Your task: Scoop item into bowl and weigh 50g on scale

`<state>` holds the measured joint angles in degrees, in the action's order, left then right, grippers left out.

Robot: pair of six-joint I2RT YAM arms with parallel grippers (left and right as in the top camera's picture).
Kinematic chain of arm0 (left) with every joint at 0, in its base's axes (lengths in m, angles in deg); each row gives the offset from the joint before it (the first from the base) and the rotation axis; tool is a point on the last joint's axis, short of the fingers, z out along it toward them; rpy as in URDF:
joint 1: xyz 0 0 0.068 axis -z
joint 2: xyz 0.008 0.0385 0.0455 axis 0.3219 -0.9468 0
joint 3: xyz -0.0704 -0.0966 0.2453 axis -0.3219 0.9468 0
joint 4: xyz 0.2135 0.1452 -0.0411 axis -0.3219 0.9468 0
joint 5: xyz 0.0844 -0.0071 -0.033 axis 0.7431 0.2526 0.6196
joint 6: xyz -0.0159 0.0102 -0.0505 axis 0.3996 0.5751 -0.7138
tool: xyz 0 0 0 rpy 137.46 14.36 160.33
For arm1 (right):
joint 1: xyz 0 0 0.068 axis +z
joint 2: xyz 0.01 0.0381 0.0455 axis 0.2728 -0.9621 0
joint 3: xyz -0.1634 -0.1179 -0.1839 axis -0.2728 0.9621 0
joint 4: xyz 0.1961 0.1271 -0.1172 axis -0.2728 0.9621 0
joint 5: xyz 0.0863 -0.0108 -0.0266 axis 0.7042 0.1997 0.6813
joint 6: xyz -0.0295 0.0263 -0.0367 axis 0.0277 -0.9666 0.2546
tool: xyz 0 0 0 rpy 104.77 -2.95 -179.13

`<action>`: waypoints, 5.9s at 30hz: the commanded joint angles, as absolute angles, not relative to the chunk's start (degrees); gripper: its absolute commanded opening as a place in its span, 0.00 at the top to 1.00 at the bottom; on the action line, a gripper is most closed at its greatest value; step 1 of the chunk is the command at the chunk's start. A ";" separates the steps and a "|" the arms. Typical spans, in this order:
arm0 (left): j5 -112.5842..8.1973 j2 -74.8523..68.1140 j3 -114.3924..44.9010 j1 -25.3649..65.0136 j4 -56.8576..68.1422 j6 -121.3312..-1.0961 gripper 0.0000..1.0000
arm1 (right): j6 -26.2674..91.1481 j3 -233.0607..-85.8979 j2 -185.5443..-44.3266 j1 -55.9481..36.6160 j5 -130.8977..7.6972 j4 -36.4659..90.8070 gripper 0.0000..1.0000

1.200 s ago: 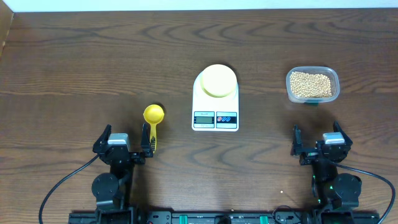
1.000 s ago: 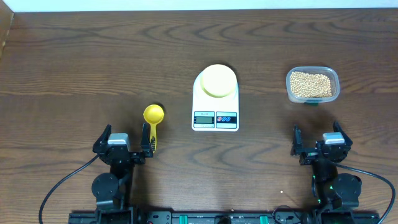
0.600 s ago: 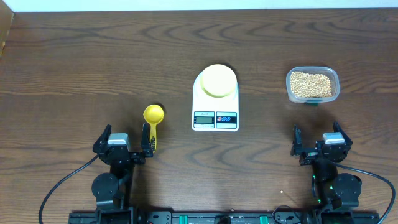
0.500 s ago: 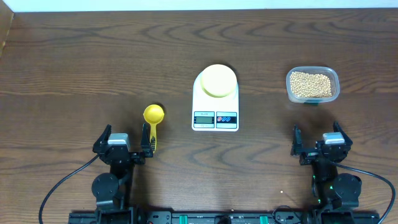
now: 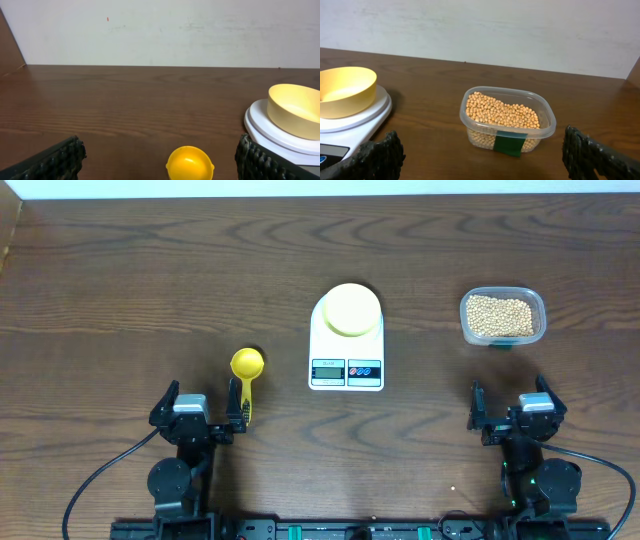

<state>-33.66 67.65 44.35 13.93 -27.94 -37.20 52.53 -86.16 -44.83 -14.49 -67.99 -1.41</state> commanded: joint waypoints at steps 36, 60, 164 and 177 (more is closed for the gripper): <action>-51.14 67.98 44.75 13.69 -49.01 -39.61 0.02 | 52.79 -85.92 -44.65 -14.70 -68.43 -1.34 0.01; -49.70 24.38 13.30 13.69 -0.05 -40.61 0.02 | 52.79 -85.92 -44.65 -14.70 -68.43 -1.34 0.01; -51.80 -33.52 -1.24 13.69 1.85 -44.81 0.81 | 52.79 -85.92 -44.65 -14.70 -68.43 -1.34 0.01; -52.70 -33.32 -1.41 13.69 1.72 -45.82 0.92 | 52.79 -85.92 -44.65 -14.70 -68.43 -1.34 0.01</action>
